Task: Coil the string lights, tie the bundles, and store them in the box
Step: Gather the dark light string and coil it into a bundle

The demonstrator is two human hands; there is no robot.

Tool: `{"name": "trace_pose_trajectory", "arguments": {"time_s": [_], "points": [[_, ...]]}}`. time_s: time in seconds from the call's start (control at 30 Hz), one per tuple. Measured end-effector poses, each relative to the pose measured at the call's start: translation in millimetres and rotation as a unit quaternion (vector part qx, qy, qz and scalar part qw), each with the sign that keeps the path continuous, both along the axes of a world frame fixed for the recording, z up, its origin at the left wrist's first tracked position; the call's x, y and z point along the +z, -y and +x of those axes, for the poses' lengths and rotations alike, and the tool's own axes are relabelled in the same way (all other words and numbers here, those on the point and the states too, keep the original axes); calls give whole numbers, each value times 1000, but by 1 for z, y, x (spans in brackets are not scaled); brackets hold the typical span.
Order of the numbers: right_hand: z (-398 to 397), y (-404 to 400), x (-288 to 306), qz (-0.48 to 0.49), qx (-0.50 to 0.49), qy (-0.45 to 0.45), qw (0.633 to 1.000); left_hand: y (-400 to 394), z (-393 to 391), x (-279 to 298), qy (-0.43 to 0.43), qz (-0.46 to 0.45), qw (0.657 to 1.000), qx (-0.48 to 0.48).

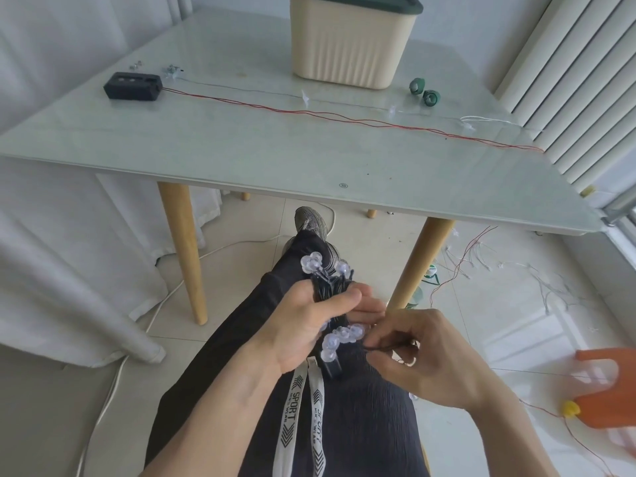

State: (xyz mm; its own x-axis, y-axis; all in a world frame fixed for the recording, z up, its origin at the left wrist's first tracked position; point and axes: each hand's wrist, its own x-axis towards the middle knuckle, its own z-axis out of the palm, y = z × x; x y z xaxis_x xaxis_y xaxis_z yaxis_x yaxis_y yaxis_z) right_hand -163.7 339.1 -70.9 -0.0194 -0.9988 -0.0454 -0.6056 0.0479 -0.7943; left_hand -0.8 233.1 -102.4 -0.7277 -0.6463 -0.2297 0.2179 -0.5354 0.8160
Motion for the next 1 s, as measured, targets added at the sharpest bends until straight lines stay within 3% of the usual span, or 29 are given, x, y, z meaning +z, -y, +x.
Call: {"name": "trace_pose_trajectory", "arguments": {"time_s": [0.17,0.47,0.6,0.7,0.87,1.0], "points": [[-8,0,0,-60,8,-23,998,2,0,-10,44,-54,997,-28],[2,10,-2,-97,-46,-107,989,-2,-4,-10,18,-41,994,-99],[4,14,-1,-44,-80,-160,983,-7,-7,-6,71,-72,984,-147],[1,15,6,24,-91,-135,986,-6,-3,-1,105,-95,971,-193],[-15,16,17,38,-40,-96,994,-1,5,1,99,-165,947,-256],[-36,19,2,-34,-59,48,997,6,12,0,81,-148,958,-232]]}}
